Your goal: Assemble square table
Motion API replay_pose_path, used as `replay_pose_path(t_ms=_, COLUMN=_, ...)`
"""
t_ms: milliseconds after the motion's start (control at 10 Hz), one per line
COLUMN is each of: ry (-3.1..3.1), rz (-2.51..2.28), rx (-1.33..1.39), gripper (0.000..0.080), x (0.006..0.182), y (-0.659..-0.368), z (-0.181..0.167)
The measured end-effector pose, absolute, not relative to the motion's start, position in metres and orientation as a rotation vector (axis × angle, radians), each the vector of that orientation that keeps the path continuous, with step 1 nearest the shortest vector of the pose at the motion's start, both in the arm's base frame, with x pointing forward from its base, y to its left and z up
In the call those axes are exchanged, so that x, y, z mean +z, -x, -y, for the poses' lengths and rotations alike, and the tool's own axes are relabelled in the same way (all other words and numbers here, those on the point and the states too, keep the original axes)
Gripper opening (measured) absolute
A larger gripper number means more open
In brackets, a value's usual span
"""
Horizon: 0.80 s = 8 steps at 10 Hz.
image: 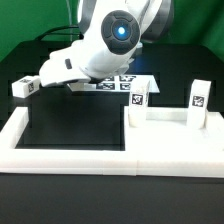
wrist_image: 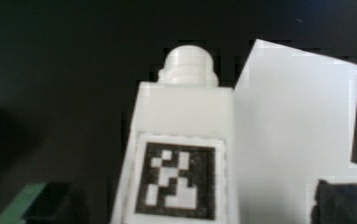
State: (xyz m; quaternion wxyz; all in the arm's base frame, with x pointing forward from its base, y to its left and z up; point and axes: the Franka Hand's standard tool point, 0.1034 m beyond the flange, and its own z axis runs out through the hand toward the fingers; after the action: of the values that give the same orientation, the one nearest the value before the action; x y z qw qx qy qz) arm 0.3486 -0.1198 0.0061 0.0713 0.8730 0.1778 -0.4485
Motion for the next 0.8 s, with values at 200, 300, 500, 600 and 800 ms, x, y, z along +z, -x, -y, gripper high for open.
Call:
replay_pose_path(t_ms=200, ry=-2.624, rz=-0.535, rx=-1.349, gripper=0.0389, x=0.0061, y=-0.3485, z=0.1198)
replay_pose_path(t_ms=300, ry=-2.624, rz=-0.535, rx=-1.349, gripper=0.0389, x=0.0061, y=-0.3485, z=0.1198)
replay_pose_path(t_ms=500, ry=-2.624, rz=-0.535, rx=-1.349, gripper=0.0287, x=0.0061, y=-0.3485, z=0.1198)
replay_pose_path(t_ms=600, ry=-2.624, rz=-0.535, rx=-1.349, gripper=0.0287, x=0.0061, y=-0.3485, z=0.1198)
replay_pose_path(t_ms=800, ry=-2.624, rz=-0.535, rx=-1.349, gripper=0.0287, x=0.0060, y=-0.3485, z=0.1198)
